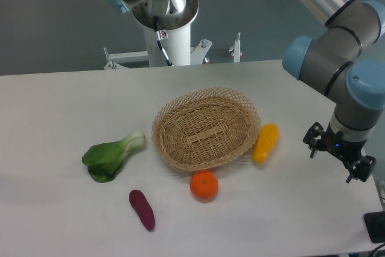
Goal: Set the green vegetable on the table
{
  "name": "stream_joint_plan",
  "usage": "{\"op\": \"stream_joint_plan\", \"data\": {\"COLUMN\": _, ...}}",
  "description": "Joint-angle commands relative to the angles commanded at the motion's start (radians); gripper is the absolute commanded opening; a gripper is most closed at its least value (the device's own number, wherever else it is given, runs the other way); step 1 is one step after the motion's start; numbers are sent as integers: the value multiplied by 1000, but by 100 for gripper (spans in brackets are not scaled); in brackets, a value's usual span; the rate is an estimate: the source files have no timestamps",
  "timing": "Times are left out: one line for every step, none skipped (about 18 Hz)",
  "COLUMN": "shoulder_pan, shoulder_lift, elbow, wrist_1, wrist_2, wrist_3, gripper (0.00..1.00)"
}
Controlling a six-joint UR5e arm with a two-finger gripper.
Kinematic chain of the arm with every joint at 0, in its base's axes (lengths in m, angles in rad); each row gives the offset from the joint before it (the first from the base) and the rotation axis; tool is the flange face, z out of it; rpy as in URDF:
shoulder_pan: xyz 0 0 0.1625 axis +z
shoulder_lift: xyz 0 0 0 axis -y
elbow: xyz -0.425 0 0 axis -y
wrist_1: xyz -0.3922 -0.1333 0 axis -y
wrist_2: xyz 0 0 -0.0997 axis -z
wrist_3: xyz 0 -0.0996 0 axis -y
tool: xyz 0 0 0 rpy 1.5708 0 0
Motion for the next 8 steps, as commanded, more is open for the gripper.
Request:
{"op": "stream_joint_plan", "data": {"shoulder_pan": 0, "shoulder_lift": 0, "elbow": 0, "wrist_1": 0, "wrist_2": 0, "wrist_3": 0, "gripper": 100}}
{"op": "stream_joint_plan", "data": {"shoulder_pan": 0, "shoulder_lift": 0, "elbow": 0, "wrist_1": 0, "wrist_2": 0, "wrist_3": 0, "gripper": 100}}
{"op": "stream_joint_plan", "data": {"shoulder_pan": 0, "shoulder_lift": 2, "elbow": 0, "wrist_1": 0, "wrist_2": 0, "wrist_3": 0, "gripper": 100}}
{"op": "stream_joint_plan", "data": {"shoulder_pan": -2, "shoulder_lift": 2, "elbow": -2, "wrist_1": 0, "wrist_2": 2, "wrist_3": 0, "gripper": 100}}
{"op": "stream_joint_plan", "data": {"shoulder_pan": -2, "shoulder_lift": 2, "elbow": -2, "wrist_1": 2, "wrist_2": 2, "wrist_3": 0, "gripper": 100}}
{"op": "stream_joint_plan", "data": {"shoulder_pan": -2, "shoulder_lift": 2, "elbow": -2, "wrist_1": 0, "wrist_2": 2, "wrist_3": 0, "gripper": 100}}
{"op": "stream_joint_plan", "data": {"shoulder_pan": -2, "shoulder_lift": 2, "elbow": -5, "wrist_1": 2, "wrist_2": 3, "wrist_3": 0, "gripper": 100}}
{"op": "stream_joint_plan", "data": {"shoulder_pan": -2, "shoulder_lift": 2, "elbow": -6, "wrist_1": 2, "wrist_2": 5, "wrist_3": -2, "gripper": 100}}
